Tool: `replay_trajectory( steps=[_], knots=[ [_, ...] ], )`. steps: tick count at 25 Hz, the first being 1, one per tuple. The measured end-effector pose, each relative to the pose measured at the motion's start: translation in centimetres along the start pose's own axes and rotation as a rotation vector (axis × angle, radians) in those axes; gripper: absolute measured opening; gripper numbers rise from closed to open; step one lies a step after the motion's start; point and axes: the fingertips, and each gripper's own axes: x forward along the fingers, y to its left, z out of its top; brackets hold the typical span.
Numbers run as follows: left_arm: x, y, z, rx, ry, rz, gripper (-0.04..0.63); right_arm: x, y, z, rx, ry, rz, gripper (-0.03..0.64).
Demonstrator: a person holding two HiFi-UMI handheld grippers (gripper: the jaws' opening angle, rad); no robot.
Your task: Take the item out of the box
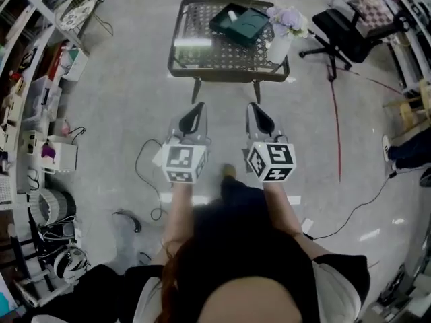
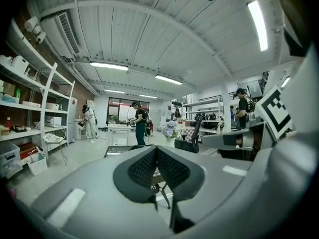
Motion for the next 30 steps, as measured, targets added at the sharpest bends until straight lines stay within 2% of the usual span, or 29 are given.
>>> replay_trajectory(
  steps=[17, 30],
  knots=[
    [9.8, 1.8, 0.9, -0.001, 0.008, 0.037, 0.008, 7.4, -6.4, 2.1, 0.008, 0.011, 0.026, 0.001],
    [11.6, 1.4, 0.5, -0.005, 0.007, 0.058, 0.008, 8.7, -7.7, 2.1, 0.004, 0.016, 0.060, 0.000]
  ],
)
